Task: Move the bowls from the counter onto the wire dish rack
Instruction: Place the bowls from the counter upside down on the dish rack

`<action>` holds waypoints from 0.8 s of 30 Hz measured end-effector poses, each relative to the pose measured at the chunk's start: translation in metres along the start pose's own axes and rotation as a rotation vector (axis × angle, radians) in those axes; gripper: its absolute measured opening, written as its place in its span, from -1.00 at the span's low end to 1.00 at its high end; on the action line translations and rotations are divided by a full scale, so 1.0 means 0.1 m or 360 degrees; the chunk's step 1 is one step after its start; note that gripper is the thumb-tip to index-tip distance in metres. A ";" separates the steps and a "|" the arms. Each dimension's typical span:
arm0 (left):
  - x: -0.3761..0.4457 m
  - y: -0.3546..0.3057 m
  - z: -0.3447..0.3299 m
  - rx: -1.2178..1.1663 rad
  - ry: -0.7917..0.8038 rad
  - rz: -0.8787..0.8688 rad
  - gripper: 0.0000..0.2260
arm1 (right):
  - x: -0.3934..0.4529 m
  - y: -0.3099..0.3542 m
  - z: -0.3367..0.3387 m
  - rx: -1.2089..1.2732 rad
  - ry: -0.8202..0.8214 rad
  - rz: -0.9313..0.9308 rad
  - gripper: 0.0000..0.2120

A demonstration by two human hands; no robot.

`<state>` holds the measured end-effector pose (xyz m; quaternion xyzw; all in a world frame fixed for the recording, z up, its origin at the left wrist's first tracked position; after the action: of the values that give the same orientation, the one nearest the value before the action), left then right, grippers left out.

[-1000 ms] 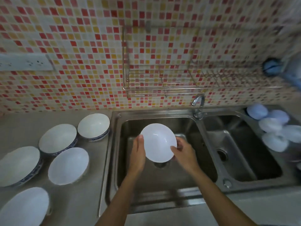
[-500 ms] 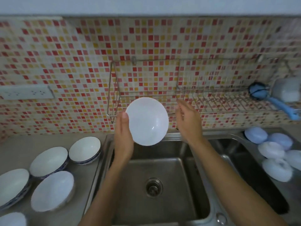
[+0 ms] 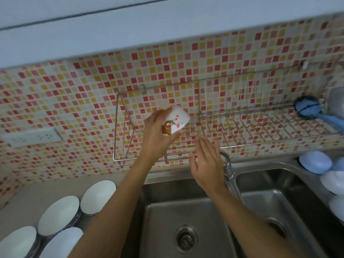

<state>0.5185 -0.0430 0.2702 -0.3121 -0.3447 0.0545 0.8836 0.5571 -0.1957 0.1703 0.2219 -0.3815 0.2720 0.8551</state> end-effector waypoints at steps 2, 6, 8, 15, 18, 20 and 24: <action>0.04 0.07 -0.17 0.0089 0.0089 -0.0046 -0.32 | 0.00 0.01 0.00 0.0044 -0.0103 -0.0019 -0.58; 0.09 0.19 -0.46 0.0324 0.0273 -0.0215 -0.28 | -0.01 0.00 -0.03 0.0060 -0.0155 -0.0033 -0.59; 0.11 0.26 -0.55 0.0351 0.0355 -0.0217 -0.26 | -0.02 0.00 -0.06 0.0080 -0.0159 -0.0025 -0.58; 0.11 0.38 -0.68 0.0163 0.0526 -0.0095 -0.42 | -0.03 -0.01 -0.07 0.0136 -0.0242 -0.0039 -0.60; 0.09 0.40 -0.71 0.0119 0.0572 -0.0042 -0.44 | -0.03 -0.01 -0.08 0.0139 -0.0251 -0.0055 -0.61; 0.08 0.38 -0.69 0.0064 0.0562 -0.0023 -0.44 | -0.03 -0.01 -0.08 0.0135 -0.0251 -0.0060 -0.60; 0.02 0.30 -0.54 0.0027 0.0200 0.0047 -0.62 | -0.04 0.00 -0.06 0.0127 -0.0254 -0.0053 -0.61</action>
<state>0.5582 -0.0455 0.2232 -0.3124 -0.2835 0.0508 0.9052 0.5580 -0.1935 0.1635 0.2829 -0.4336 0.2542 0.8169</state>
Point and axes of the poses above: each hand's wrist, its own x-axis towards the middle knuckle, its own z-axis out of the back of the hand, y = z × x, the point moved 6 cm from there along x, towards the middle knuckle, and after that the axes turned 10 degrees about -x, right-handed, at the moved point
